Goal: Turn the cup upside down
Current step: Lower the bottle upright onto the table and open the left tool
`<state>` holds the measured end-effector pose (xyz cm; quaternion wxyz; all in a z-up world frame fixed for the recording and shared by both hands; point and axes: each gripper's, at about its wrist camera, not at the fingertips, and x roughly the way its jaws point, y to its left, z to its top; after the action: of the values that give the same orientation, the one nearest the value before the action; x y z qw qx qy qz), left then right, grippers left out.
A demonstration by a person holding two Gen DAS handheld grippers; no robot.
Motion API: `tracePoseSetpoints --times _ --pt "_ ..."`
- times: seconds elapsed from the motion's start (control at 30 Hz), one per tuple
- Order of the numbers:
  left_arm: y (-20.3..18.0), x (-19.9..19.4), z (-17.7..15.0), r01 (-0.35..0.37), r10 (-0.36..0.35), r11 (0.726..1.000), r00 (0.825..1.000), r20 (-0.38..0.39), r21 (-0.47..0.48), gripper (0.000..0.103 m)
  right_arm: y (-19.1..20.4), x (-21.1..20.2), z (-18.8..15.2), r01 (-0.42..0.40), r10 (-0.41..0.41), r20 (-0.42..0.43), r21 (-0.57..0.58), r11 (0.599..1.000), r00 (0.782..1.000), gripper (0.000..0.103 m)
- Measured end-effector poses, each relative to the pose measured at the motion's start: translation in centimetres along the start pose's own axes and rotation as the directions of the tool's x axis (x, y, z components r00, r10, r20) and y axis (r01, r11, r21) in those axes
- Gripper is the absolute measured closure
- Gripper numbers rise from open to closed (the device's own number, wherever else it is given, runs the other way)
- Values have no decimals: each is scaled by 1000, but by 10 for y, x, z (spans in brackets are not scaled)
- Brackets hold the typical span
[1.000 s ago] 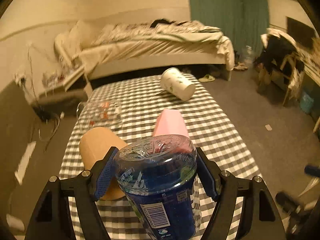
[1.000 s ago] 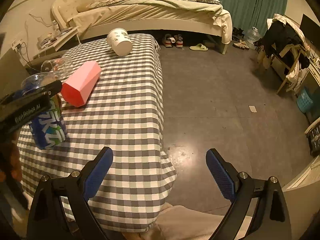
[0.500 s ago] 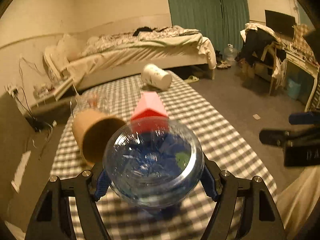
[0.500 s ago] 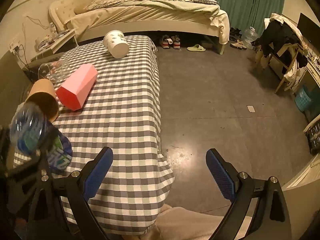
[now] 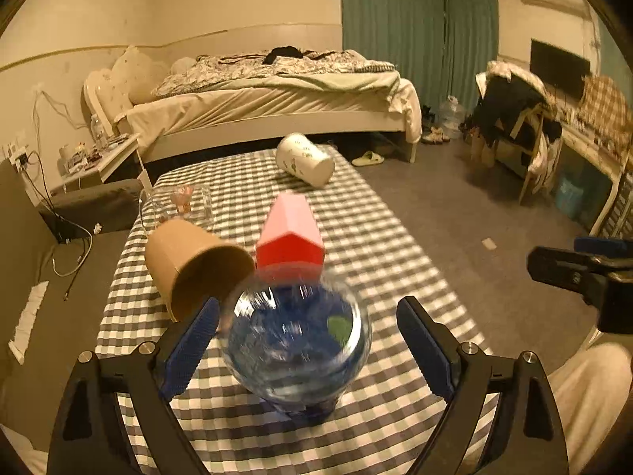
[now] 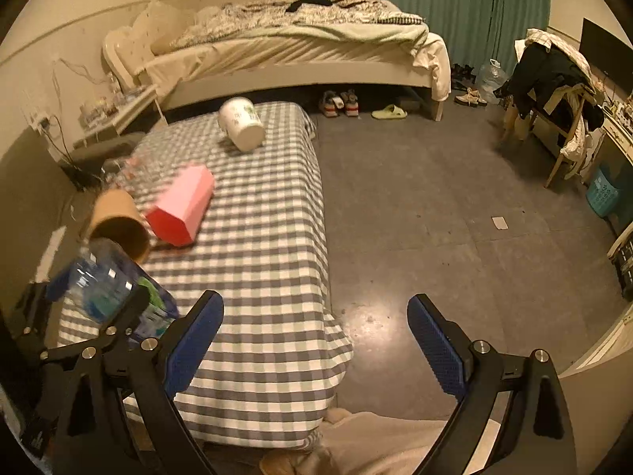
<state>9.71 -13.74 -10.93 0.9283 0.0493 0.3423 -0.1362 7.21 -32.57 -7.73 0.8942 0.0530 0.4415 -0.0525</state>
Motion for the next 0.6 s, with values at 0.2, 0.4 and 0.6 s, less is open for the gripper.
tracePoseSetpoints --times 0.2,0.4,0.6 --pt "15 -45 40 21 -14 996 997 78 -86 9 1 -60 16 -23 21 129 14 1000 991 9" --pt "41 -98 63 -114 120 988 991 62 -103 9 15 -115 20 -58 57 243 -2 998 968 9" --pt "81 -142 50 -171 183 969 982 50 -180 9 38 -146 11 -98 105 319 -40 994 942 9"
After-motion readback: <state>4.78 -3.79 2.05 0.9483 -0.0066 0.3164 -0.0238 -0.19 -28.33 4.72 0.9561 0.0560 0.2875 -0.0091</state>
